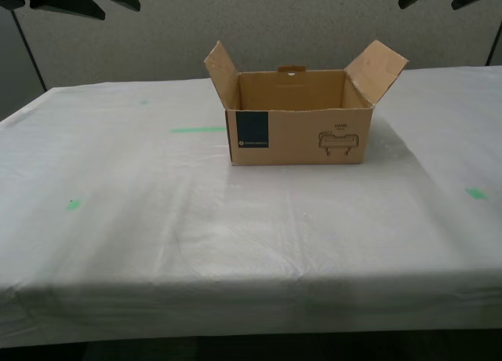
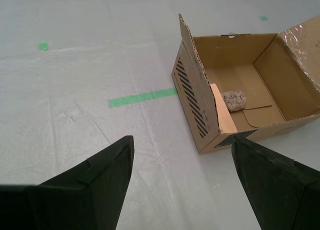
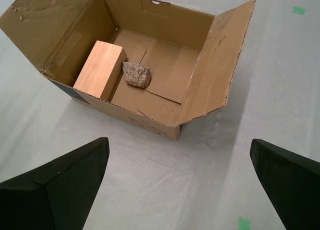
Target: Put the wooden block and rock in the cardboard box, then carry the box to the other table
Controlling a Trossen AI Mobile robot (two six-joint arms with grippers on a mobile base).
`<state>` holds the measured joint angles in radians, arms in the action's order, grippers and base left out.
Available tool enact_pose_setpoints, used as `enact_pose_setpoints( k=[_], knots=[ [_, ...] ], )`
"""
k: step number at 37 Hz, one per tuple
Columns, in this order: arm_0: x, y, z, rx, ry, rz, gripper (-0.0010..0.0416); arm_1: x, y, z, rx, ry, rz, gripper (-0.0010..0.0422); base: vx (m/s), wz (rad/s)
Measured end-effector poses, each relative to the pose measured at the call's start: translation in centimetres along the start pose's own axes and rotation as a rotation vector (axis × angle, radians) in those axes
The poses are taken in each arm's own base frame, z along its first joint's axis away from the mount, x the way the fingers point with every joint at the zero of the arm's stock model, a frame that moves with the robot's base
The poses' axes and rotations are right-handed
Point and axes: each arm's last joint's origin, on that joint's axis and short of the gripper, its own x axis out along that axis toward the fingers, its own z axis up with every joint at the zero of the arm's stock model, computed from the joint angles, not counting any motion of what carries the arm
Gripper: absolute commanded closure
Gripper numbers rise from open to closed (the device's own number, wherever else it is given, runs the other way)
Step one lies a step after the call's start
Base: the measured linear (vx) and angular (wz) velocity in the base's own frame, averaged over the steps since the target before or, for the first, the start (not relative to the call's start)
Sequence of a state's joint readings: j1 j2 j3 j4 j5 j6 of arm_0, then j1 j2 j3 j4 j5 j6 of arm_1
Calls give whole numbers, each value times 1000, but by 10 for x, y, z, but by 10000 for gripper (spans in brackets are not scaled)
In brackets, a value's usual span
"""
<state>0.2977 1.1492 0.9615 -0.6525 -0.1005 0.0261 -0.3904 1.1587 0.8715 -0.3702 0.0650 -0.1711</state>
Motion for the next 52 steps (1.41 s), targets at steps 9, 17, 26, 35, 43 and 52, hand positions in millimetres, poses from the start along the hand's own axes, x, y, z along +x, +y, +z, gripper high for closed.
enact_pose_setpoints(
  k=[9, 17, 26, 35, 43, 52],
  knots=[
    [0, 0, 0, 0, 0, 0, 12, 0, 0, 0, 0, 0, 0, 149, 0, 0],
    [0, 0, 0, 1, 0, -1, 13, 0, 0, 0, 0, 0, 0, 149, 0, 0],
    [0, 0, 0, 0, 0, -1, 12, 0, 0, 0, 0, 0, 0, 149, 0, 0],
    [0, 0, 0, 0, 0, 0, 12, 0, 0, 0, 0, 0, 0, 149, 0, 0],
    [0, 0, 0, 0, 0, 0, 12, 0, 0, 0, 0, 0, 0, 149, 0, 0],
    [0, 0, 0, 1, 0, -1, 13, 0, 0, 0, 0, 0, 0, 149, 0, 0]
  ],
)
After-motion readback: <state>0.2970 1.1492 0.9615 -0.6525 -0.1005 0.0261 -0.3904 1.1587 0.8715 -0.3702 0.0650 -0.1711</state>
